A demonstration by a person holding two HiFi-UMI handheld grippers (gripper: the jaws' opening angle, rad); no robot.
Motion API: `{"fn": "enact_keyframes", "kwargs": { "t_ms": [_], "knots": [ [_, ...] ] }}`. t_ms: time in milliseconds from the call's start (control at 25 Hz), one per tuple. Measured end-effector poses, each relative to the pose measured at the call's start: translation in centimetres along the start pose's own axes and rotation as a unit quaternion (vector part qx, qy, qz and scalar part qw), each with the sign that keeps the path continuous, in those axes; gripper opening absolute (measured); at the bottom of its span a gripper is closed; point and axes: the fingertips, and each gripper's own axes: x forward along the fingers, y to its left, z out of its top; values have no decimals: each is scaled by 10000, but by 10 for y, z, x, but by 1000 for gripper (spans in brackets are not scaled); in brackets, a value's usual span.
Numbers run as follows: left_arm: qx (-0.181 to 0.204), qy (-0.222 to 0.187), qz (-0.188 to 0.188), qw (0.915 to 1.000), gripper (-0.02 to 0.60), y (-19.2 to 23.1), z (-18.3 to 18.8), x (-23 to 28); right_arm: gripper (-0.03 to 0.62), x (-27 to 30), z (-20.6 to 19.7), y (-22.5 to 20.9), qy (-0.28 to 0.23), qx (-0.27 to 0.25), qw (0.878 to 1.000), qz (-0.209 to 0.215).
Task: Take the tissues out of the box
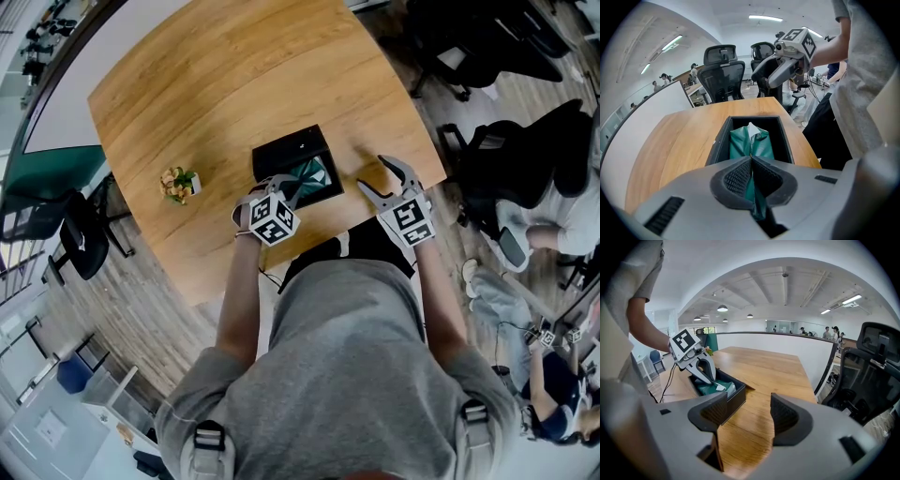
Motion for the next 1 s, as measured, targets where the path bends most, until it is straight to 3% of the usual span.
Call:
{"fn": "enact_keyframes", "kwargs": {
  "t_ms": [1000],
  "knots": [
    [120, -270, 392, 9988, 23, -2, 22, -43, 298, -26, 8, 11, -289, -6, 9994, -186]
  ]
}}
